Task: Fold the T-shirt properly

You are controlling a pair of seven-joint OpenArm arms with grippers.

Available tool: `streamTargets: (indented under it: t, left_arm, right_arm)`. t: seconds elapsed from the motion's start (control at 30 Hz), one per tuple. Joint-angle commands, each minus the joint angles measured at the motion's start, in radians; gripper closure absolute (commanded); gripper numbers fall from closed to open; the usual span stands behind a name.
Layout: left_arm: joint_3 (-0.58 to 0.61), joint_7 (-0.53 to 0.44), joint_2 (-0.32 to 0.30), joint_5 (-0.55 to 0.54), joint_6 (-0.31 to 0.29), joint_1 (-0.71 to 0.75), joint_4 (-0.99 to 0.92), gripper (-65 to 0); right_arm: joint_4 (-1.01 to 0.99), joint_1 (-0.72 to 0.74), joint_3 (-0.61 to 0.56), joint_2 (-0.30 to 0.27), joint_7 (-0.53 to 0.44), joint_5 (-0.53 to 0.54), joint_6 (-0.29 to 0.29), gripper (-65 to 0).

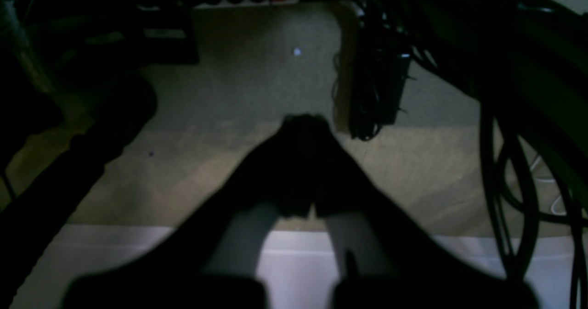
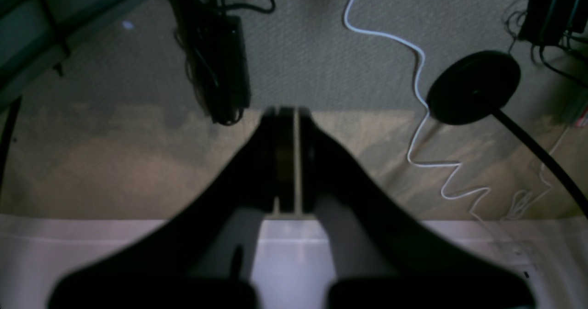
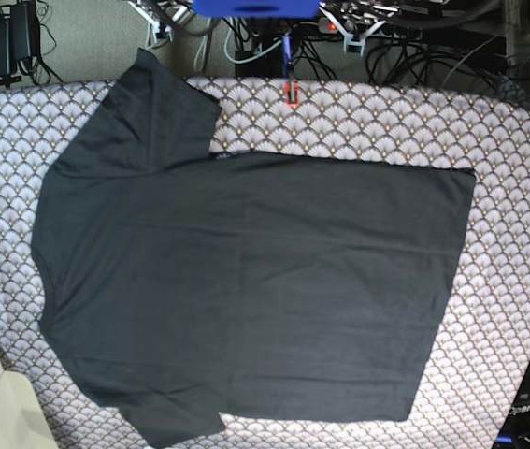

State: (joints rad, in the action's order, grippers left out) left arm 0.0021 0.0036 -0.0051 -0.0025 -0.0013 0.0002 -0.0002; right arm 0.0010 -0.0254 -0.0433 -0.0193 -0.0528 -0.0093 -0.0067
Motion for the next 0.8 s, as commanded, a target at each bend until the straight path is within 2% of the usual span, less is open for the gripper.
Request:
streamTargets:
  t: [0.0, 0.77]
  left_arm:
    - [0.0, -0.003, 0.001, -0.003, -0.001, 0.004, 0.0, 0.0]
    - [0.0, -0.004, -0.002, -0.003, -0.001, 0.004, 0.0, 0.0]
  right_arm:
    - [-0.001, -0.001, 0.0, -0.001, -0.003, 0.009, 0.011, 0.0]
    - [-0.001, -0.003, 0.0, -0.001, -0.015, 0.009, 0.011, 0.0]
